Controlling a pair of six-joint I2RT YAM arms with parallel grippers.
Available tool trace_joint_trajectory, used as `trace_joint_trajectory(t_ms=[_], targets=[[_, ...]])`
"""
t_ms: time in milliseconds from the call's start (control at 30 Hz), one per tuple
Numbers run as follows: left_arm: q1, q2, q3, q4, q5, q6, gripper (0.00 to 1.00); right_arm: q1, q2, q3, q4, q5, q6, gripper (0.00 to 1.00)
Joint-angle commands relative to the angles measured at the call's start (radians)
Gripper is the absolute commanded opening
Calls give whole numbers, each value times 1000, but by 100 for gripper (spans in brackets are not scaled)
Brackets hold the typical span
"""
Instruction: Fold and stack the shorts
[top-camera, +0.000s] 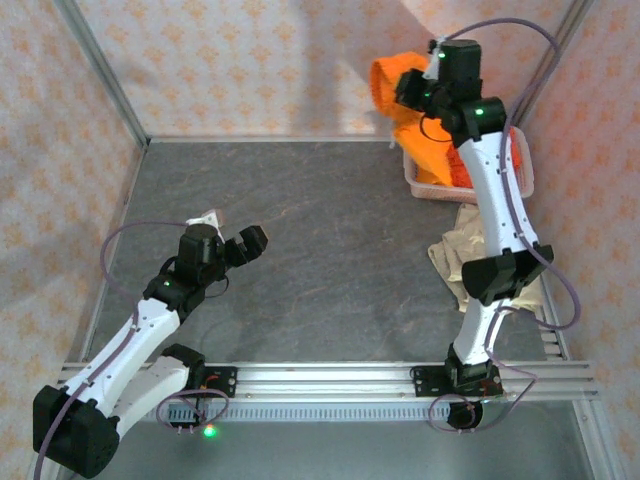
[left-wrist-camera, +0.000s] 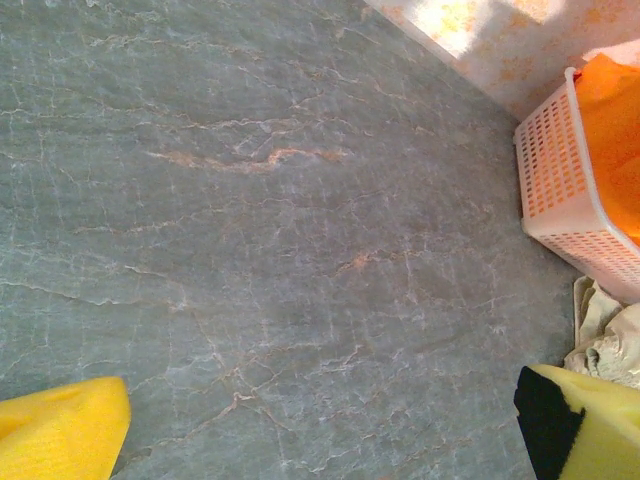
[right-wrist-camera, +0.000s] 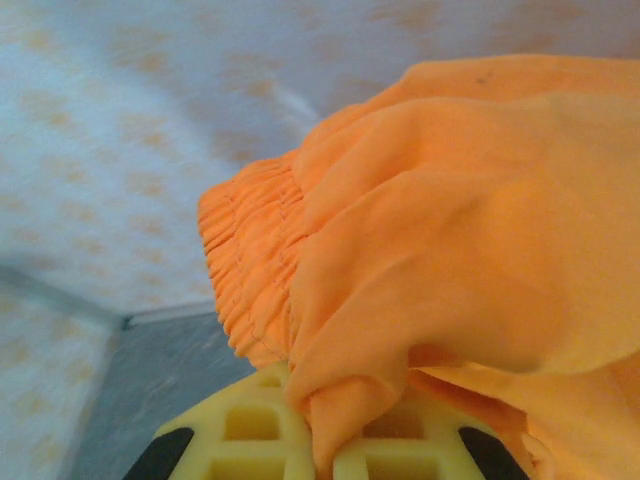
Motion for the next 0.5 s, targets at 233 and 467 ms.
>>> trace_joint_trajectory(t_ms=[233, 467], targets=[[8, -50, -13, 17, -18, -14, 100, 333, -23, 171, 42, -95, -51, 0], [7, -66, -19, 19, -26, -22, 100, 369, -77, 73, 53, -9, -33, 0]])
